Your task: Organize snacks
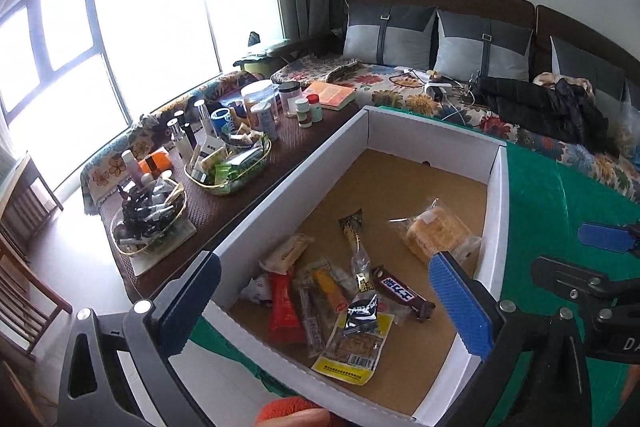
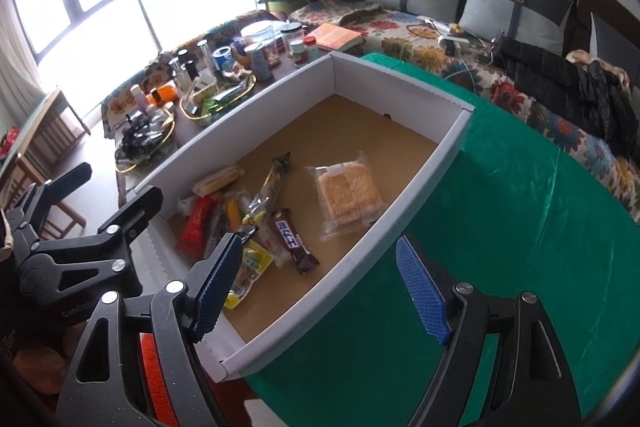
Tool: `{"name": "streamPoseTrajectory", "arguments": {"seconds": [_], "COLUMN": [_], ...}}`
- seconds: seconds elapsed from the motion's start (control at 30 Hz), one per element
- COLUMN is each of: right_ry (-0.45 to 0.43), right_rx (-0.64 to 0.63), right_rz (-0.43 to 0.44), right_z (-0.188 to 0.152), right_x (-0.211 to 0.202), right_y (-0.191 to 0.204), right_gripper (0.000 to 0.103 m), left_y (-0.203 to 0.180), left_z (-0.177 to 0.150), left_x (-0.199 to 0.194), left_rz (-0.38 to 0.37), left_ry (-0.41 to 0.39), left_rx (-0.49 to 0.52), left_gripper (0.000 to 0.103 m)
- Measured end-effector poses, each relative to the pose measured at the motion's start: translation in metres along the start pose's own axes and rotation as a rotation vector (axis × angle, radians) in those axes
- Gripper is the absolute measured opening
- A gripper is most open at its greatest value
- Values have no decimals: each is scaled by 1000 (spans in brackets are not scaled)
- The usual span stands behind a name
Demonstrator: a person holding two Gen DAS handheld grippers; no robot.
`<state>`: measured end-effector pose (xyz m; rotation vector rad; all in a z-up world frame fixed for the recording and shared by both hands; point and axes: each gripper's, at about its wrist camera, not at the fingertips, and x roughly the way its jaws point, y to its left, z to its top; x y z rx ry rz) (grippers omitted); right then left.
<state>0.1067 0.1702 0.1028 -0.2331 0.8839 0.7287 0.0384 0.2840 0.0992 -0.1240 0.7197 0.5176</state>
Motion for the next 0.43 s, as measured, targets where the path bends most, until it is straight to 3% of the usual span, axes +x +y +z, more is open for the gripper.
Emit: {"name": "streamPoseTrajectory", "arguments": {"seconds": [0.43], "right_ry": [28], "right_rx": [-33], "right_rz": [11], "right_z": [-4], "right_x": [13], "right_y": [20], "right_gripper": [82], "left_y": [15], "left_z": [-5], "left_x": [1], "left_rz": [-22], "left_ry": [17], "left_rx": [-51], "left_gripper": [103]}}
